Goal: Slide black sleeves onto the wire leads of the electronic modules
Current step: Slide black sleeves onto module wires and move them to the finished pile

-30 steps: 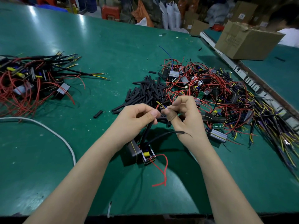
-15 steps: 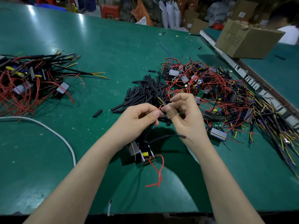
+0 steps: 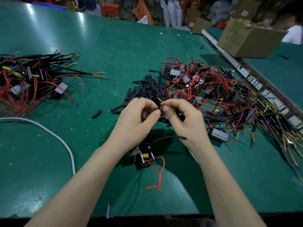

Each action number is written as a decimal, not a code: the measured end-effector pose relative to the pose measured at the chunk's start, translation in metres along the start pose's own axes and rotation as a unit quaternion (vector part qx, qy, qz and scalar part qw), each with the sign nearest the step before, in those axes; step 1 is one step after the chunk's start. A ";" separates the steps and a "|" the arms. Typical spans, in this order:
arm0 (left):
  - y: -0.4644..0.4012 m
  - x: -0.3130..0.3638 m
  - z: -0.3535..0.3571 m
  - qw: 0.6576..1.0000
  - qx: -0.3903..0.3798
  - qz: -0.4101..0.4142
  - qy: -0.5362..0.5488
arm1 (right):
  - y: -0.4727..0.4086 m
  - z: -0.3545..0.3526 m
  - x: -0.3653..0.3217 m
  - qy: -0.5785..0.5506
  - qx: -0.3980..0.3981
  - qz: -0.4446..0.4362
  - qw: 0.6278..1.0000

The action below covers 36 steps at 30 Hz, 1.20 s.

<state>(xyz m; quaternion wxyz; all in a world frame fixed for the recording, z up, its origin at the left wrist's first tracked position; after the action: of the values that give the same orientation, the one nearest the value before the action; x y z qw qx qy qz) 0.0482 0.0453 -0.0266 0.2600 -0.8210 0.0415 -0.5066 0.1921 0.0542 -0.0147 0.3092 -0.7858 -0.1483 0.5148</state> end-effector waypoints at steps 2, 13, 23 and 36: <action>0.001 0.006 -0.004 0.998 0.052 0.014 -0.024 | 0.000 0.000 0.000 0.019 0.008 -0.014 1.000; -0.010 0.012 0.012 0.990 0.005 -0.130 -0.051 | 0.001 0.000 0.003 0.071 0.035 -0.029 0.996; -0.014 0.007 -0.001 0.993 0.025 -0.112 0.036 | 0.000 0.001 0.000 0.041 0.031 0.001 0.999; -0.011 0.010 -0.005 0.999 0.031 -0.023 -0.037 | 0.003 0.000 -0.002 0.106 0.013 -0.056 0.993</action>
<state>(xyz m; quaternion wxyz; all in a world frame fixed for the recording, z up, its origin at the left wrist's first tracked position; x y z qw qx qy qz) 0.0471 0.0496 -0.0117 0.2751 -0.8314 -0.0024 -0.4829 0.1914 0.0512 -0.0149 0.3615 -0.8224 -0.1522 0.4121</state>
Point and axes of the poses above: each hand's wrist, its own y-axis away from the middle knuckle, its own z-axis out of the palm, x = y × z, the point moved 6 cm from there along -y, towards the middle knuckle, and after that the axes turned 15 degrees about x, right-handed, at the moved point
